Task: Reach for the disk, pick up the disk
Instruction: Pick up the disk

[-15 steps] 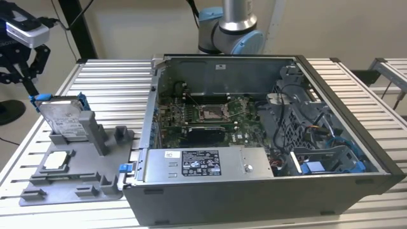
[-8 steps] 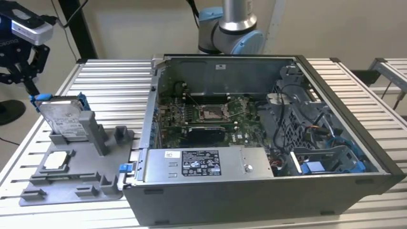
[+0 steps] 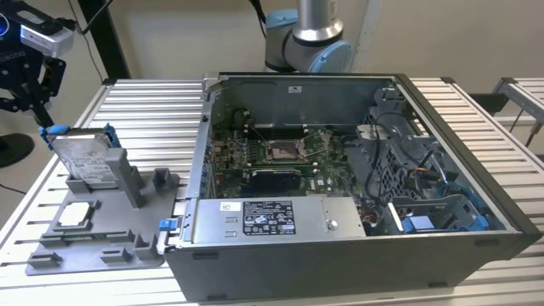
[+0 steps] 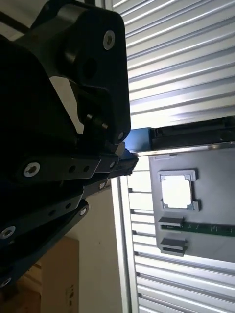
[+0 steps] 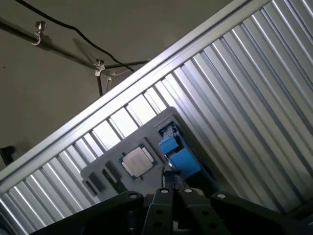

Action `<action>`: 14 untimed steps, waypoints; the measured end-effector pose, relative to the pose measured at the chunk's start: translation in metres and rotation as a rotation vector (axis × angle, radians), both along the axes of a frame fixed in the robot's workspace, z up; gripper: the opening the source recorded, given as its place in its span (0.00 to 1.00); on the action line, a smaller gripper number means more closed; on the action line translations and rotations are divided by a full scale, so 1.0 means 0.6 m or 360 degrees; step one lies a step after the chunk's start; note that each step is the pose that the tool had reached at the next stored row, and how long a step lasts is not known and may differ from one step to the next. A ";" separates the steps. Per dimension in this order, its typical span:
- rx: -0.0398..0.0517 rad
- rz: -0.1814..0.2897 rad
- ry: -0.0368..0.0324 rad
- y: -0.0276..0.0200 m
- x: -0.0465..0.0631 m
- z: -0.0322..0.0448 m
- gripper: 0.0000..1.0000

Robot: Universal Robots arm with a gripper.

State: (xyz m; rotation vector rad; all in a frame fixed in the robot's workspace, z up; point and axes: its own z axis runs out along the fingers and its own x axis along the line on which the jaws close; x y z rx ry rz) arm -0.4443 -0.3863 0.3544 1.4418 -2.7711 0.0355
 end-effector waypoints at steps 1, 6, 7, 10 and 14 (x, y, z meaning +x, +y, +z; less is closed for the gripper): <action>0.0000 0.0020 0.0000 0.0003 0.000 0.000 0.00; -0.0001 0.0132 0.0000 0.0023 0.000 0.000 0.00; -0.0001 0.0154 0.0000 0.0027 0.000 0.000 0.00; -0.0001 0.0218 0.0000 0.0041 0.000 0.000 0.00; -0.0001 0.0301 0.0000 0.0058 0.000 0.000 0.00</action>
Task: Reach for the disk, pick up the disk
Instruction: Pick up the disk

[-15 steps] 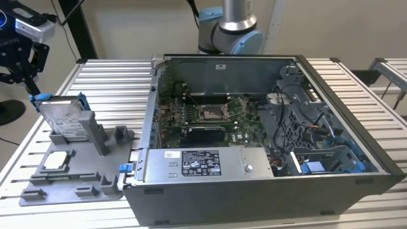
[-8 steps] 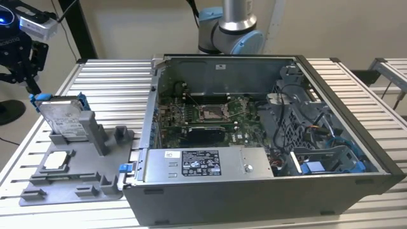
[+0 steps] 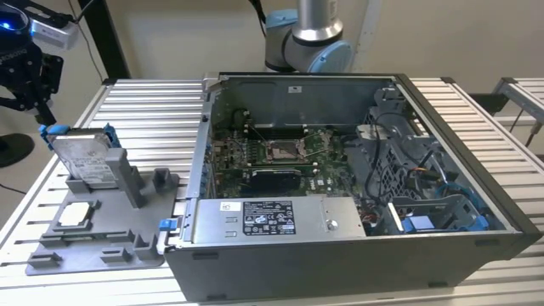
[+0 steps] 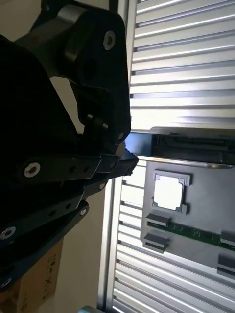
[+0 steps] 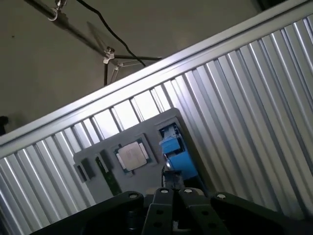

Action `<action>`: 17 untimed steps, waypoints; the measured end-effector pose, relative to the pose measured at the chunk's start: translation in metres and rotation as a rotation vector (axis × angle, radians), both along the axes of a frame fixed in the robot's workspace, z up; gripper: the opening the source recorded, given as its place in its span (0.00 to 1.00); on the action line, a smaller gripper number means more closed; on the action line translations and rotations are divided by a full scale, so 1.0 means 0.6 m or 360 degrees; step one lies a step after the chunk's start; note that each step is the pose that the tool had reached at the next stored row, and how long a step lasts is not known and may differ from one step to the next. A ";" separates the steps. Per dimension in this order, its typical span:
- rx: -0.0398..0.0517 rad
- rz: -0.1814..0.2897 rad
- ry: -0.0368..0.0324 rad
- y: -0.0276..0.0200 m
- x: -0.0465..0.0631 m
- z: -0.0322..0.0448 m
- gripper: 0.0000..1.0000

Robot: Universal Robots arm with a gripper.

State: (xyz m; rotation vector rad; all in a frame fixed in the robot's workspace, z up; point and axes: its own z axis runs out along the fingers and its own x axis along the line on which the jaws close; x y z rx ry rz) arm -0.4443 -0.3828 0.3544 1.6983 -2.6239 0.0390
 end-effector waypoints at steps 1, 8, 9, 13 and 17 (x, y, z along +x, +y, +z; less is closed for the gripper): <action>0.0000 0.0022 0.0000 0.0004 0.000 0.000 0.00; -0.0001 0.0169 0.0000 0.0028 0.000 0.000 0.00; -0.0001 0.0190 0.0000 0.0032 0.000 0.000 0.00; -0.0002 0.0288 0.0000 0.0051 0.000 0.000 0.00; -0.0003 0.0362 0.0000 0.0067 0.000 0.000 0.00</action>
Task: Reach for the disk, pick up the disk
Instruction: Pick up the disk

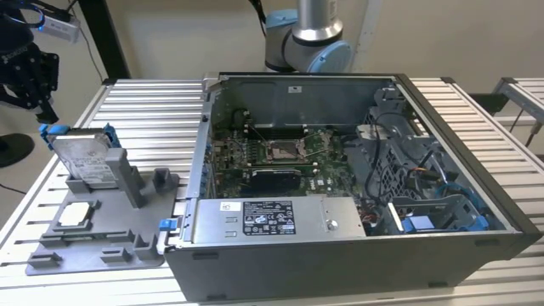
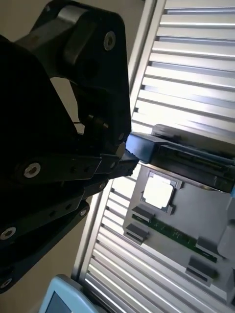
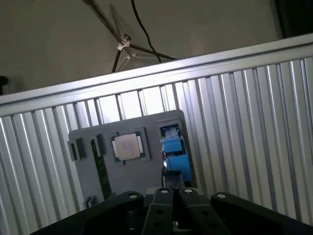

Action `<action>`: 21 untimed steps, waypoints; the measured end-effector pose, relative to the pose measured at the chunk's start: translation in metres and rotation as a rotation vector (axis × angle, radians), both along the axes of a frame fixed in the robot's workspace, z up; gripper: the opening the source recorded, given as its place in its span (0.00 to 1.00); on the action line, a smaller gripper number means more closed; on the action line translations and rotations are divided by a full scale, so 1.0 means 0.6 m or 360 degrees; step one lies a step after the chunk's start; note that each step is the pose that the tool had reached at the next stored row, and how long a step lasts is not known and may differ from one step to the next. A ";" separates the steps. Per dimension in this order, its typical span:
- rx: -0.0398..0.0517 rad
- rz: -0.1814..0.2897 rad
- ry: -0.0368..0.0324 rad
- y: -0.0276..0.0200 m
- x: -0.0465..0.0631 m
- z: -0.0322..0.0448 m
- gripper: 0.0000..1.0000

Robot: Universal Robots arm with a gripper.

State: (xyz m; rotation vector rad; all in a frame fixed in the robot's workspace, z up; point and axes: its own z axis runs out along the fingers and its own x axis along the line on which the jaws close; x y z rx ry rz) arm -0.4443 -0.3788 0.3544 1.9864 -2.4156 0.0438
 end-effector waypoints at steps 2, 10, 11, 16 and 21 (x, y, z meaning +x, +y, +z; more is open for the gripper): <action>-0.0001 0.0034 0.0000 0.0007 0.000 0.000 0.00; -0.0002 0.0115 0.0000 0.0040 0.000 0.000 0.00; -0.0002 0.0116 0.0000 0.0041 0.000 0.000 0.00; -0.0002 0.0119 0.0000 0.0041 0.000 0.000 0.00; -0.0002 0.0120 0.0000 0.0041 0.000 0.000 0.00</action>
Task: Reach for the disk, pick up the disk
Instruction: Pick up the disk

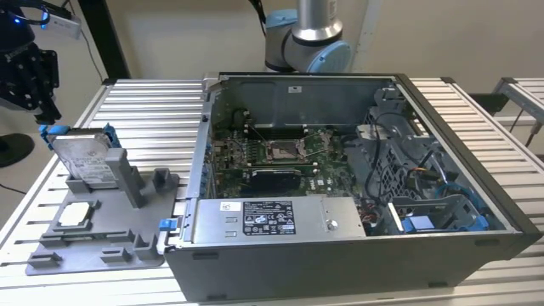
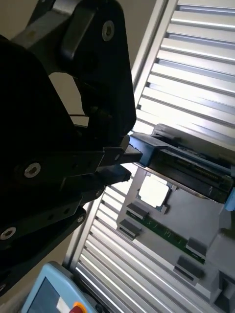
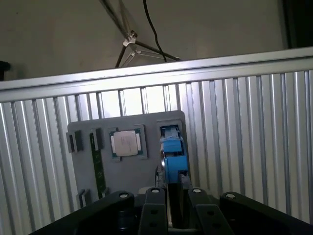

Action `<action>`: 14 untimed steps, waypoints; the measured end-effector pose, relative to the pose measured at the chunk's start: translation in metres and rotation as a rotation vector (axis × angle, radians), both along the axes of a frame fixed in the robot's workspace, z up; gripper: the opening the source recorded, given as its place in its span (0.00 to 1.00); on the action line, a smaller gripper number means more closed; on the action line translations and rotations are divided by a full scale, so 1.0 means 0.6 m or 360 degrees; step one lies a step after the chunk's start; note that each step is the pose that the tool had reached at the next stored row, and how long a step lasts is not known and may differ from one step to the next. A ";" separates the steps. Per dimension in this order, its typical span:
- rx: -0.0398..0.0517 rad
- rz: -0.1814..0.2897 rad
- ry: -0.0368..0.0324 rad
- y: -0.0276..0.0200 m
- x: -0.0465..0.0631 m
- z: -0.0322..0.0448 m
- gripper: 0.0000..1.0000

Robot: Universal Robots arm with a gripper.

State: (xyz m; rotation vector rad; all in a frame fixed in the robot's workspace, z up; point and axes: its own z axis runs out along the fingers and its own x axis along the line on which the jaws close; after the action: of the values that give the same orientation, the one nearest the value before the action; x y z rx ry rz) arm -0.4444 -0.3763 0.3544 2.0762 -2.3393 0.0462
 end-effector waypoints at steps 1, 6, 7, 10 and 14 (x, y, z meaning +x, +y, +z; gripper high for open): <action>0.0000 0.0000 0.0000 0.0000 0.000 0.000 0.00; 0.0000 0.0001 0.0000 0.0000 0.000 0.000 1.00; 0.0000 0.0002 0.0000 0.0000 0.000 0.000 1.00; 0.0000 0.0002 0.0000 0.0000 0.000 0.000 1.00; 0.0000 0.0021 0.0000 0.0007 0.000 -0.001 1.00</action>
State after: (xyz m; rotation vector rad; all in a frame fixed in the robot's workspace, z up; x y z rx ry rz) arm -0.4444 -0.3759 0.3541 2.0918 -2.3256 0.0464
